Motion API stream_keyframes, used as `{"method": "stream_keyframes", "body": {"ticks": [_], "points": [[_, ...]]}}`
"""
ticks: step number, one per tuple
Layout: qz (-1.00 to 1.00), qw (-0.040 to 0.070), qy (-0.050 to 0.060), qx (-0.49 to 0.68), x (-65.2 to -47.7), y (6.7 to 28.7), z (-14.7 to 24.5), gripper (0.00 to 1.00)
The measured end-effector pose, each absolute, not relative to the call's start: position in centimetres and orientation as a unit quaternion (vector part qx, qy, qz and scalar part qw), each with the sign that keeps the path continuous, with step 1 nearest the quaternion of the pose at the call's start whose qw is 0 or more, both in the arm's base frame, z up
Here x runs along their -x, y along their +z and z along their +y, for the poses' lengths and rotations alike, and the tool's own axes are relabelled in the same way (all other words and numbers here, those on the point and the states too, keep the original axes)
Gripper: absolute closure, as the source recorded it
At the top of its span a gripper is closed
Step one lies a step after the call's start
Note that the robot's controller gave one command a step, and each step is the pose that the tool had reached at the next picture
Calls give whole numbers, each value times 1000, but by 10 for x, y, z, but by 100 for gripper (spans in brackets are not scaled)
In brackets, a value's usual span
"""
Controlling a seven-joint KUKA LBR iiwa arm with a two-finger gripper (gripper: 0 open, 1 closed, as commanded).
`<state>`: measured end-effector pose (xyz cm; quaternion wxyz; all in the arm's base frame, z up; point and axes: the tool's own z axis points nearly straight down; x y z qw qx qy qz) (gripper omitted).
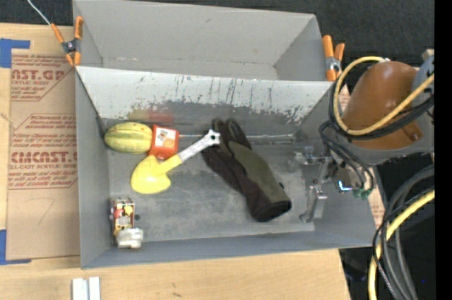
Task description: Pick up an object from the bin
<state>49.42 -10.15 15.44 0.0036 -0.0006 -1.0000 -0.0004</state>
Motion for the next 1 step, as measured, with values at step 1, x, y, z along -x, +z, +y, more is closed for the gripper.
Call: {"method": "stream_keyframes", "body": {"ticks": [1], "points": [[-1000,0,0,0,-496,159,-101,0]]}}
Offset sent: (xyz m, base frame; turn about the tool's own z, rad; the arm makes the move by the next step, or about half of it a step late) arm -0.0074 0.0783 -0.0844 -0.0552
